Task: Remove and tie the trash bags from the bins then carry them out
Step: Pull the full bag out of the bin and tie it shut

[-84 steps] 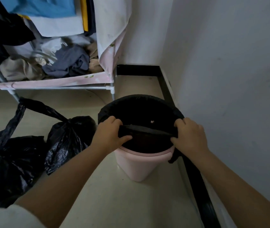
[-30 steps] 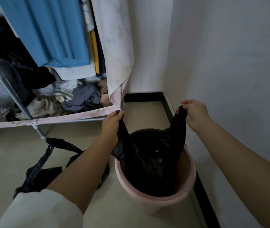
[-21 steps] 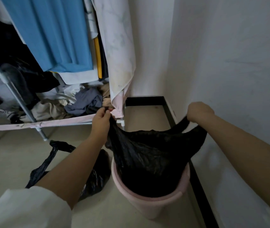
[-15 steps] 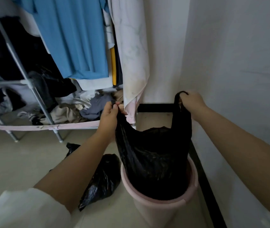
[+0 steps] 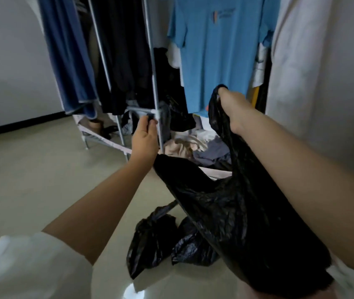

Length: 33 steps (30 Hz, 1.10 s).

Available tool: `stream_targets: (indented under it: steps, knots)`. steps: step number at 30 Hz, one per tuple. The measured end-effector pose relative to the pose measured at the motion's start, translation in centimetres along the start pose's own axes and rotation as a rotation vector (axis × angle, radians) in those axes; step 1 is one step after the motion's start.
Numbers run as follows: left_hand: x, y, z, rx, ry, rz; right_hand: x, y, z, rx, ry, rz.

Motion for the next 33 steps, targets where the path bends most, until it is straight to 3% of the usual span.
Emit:
stream_targets:
  steps: [5, 11, 14, 18, 24, 30, 33]
  knots:
    - [-7.8, 1.2, 1.5, -0.062, 0.012, 0.093, 10.2, 0.1, -2.1, 0.010, 0.166, -0.070]
    - [-16.8, 7.9, 0.9, -0.308, 0.081, 0.170, 21.7, -7.5, -4.7, 0.184, 0.263, -0.170]
    - [-22.1, 12.5, 0.0, -0.398, 0.095, 0.186, 27.9, -11.3, -4.9, 0.200, 0.261, -0.173]
    - [-29.8, 19.4, -1.2, -0.523, -0.039, 0.111, 34.9, -17.1, -4.5, 0.237, 0.225, -0.178]
    - [-36.3, 29.3, -3.7, -0.771, -0.025, 0.236, 40.7, -25.7, -6.4, 0.407, 0.202, -0.145]
    - [-37.7, 33.5, -5.4, -0.702, -0.198, 0.205, 42.0, -29.1, -5.7, 0.128, 0.267, -0.309]
    - [-38.1, 34.0, -5.4, -0.660, -0.337, 0.049, 43.9, -30.0, -4.7, 0.044, 0.366, -0.327]
Point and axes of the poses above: each hand's wrist, its own z-axis towards the middle knuckle, its own x-axis out of the palm, y = z × x, the point moved 10 cm from there along z, towards the middle knuckle
